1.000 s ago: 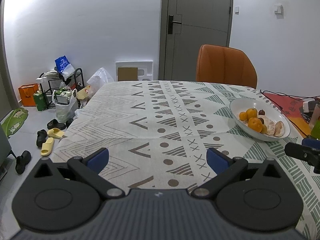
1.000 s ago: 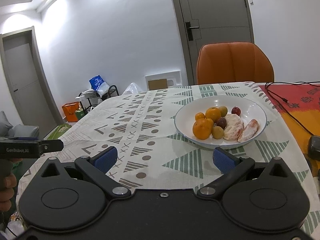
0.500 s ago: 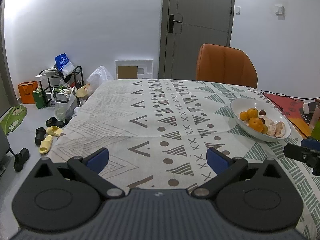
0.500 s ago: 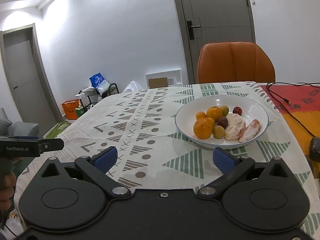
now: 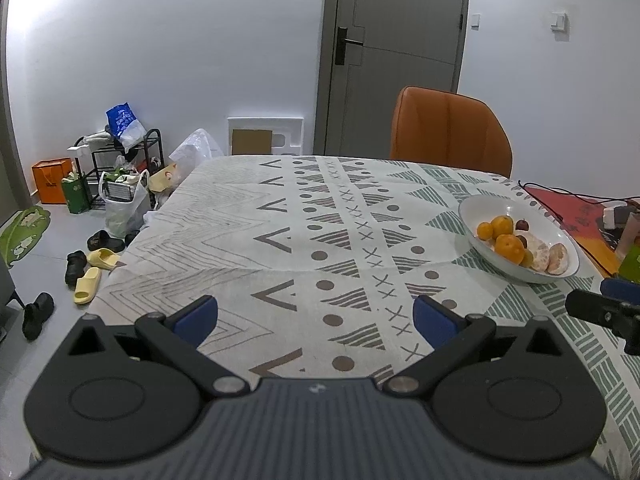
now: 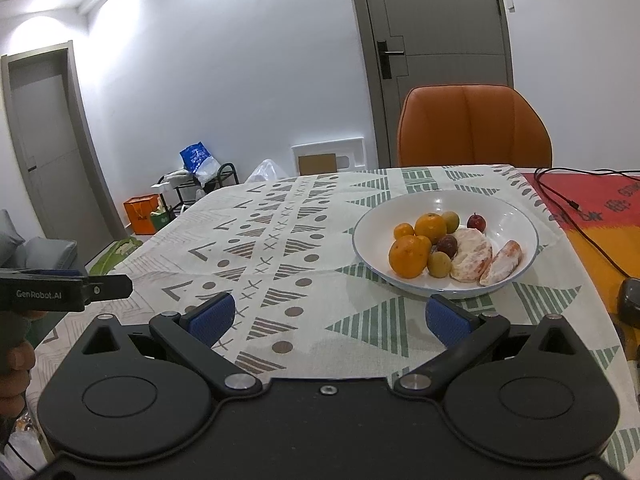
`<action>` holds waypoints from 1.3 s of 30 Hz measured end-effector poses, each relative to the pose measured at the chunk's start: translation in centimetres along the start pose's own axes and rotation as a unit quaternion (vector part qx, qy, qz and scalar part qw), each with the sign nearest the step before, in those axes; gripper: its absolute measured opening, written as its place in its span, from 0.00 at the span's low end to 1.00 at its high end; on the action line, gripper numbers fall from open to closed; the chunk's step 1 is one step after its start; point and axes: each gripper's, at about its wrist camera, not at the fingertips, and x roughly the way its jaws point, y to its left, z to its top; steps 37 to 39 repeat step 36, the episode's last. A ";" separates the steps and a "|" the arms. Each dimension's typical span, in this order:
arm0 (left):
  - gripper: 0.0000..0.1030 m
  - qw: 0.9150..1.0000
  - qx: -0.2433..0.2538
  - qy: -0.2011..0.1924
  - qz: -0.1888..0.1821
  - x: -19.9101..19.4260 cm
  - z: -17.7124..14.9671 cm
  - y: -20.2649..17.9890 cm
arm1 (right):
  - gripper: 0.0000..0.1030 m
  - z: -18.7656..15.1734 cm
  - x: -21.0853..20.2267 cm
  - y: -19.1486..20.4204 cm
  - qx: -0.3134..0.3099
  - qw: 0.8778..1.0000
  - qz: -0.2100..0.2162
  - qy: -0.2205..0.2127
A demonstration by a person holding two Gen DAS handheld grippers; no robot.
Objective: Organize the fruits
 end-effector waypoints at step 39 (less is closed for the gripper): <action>1.00 1.000 0.019 0.001 -0.012 1.6 0.3 -1.2 | 1.00 -0.7 0.7 -1.3 0.014 1.000 -0.016 0.012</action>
